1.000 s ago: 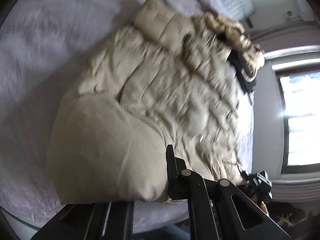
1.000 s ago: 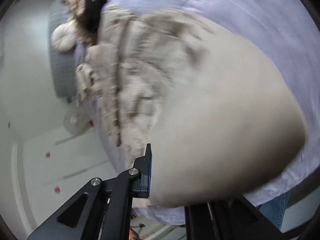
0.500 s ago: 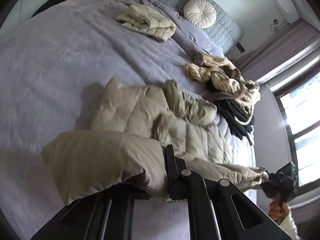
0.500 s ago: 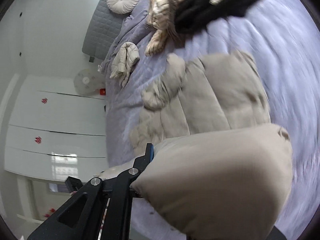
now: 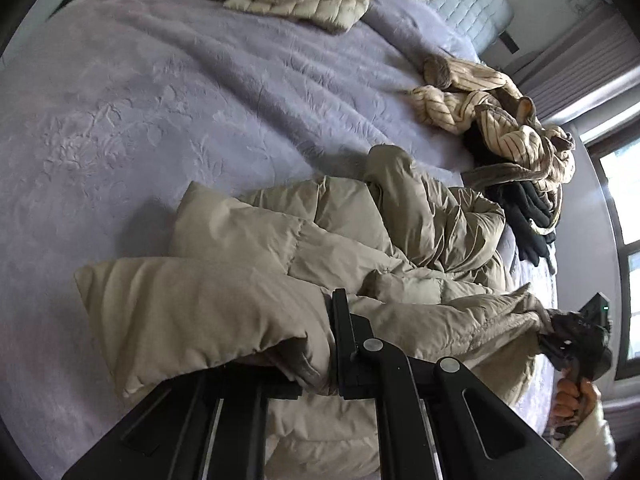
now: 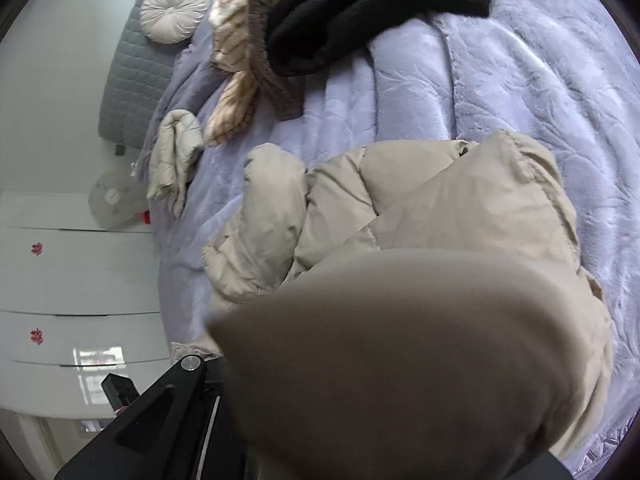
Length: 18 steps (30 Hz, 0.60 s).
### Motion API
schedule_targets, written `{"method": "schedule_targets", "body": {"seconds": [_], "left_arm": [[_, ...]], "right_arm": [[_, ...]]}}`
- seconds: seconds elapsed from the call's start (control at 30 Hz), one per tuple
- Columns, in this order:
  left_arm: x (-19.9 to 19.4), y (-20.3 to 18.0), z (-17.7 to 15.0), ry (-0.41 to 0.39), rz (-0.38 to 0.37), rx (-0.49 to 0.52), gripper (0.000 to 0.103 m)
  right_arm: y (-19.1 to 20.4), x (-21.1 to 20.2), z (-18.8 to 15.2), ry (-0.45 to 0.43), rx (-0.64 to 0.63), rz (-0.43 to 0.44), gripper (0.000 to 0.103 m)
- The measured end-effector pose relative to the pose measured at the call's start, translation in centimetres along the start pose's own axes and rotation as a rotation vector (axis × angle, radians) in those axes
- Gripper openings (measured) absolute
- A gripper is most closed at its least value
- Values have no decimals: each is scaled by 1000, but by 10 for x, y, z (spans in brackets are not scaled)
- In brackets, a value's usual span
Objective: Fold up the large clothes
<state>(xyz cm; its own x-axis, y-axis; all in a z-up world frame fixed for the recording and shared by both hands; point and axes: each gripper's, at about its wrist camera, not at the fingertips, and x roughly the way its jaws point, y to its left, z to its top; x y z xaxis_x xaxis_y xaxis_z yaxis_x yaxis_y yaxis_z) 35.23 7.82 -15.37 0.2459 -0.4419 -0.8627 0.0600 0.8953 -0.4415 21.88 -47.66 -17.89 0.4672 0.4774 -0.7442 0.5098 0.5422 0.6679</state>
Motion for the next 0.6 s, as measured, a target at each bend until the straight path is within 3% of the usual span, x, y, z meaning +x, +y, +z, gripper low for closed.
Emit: {"method": "schedule_targets", "body": {"seconds": [0.1, 0.2, 0.23, 0.47, 0.53, 0.6], "left_arm": [[-16, -4, -3, 0, 7, 42, 25], [-42, -10, -9, -59, 65, 112, 73], [-51, -12, -11, -90, 85, 135, 77], [-59, -18, -12, -137, 156, 175, 76], [-48, -23, -17, -119, 131, 192, 55], [-33, -29, -22, -92, 139, 209, 52]], "right_arm": [[5, 4, 4, 9, -12, -14, 10], [10, 4, 8, 27, -31, -39, 14], [10, 5, 8, 32, -31, -46, 14], [35, -10, 12, 72, -91, -54, 31], [46, -22, 8, 66, -150, -51, 38], [54, -33, 6, 39, -194, -42, 59]]}}
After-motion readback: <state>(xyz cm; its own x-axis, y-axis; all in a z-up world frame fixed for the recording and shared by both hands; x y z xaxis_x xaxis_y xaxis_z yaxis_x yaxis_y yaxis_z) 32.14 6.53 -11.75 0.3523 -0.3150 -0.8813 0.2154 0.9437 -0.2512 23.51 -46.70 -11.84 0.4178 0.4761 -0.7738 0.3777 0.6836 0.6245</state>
